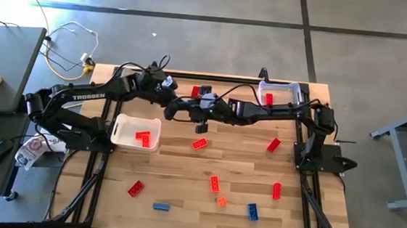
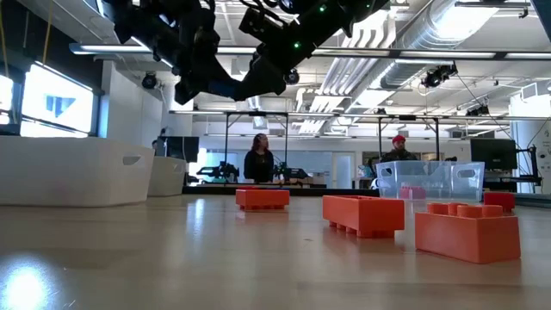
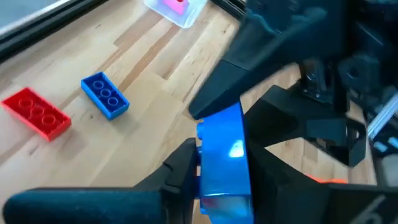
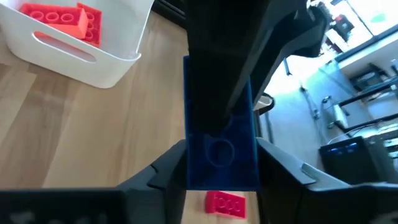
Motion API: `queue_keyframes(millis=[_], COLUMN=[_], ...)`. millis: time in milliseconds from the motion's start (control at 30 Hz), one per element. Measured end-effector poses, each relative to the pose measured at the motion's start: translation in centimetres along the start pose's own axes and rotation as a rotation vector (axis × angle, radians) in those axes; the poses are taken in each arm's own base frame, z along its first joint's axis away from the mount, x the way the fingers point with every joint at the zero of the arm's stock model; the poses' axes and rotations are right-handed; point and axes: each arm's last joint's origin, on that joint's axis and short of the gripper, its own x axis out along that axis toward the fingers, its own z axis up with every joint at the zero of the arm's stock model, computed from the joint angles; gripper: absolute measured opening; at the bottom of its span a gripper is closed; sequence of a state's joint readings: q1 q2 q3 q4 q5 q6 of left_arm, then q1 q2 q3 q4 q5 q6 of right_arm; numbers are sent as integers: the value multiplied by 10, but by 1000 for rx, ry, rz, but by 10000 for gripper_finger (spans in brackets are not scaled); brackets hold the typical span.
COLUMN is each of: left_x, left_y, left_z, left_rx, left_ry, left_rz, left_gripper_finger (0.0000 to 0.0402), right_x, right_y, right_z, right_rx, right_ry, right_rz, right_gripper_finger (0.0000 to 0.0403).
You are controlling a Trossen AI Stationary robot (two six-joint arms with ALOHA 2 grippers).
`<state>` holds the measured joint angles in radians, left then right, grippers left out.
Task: Sort & place blocks by color
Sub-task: Put the blue game piece into the gray bin
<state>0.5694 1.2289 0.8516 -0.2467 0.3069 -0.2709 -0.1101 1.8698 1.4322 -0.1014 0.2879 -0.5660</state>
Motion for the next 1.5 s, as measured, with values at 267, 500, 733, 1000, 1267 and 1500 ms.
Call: queue_keyframes(millis=[267, 500, 733, 1000, 1267, 1500], left_x=[0, -2, -11, -25, -35, -35], left_y=[4, 12, 29, 55, 76, 98], left_z=[-3, -8, -15, -18, -18, -21], left_rx=[70, 107, 103, 32, -46, -85], left_ry=[19, 48, 103, 157, 173, 230], left_rz=[105, 332, 667, 886, 953, 971], left_gripper_finger=[68, 70, 68, 69, 72, 74], right_x=[0, -2, -6, -13, -21, -33], right_y=[2, 7, 14, 20, 25, 29], right_z=[-5, -18, -31, -44, -56, -69], right_rx=[82, 135, 174, 174, 178, 156], right_ry=[54, 216, 358, 503, 647, 818], right_rz=[1, 0, 53, 111, 156, 203], right_gripper_finger=[203, 207, 208, 209, 209, 209])
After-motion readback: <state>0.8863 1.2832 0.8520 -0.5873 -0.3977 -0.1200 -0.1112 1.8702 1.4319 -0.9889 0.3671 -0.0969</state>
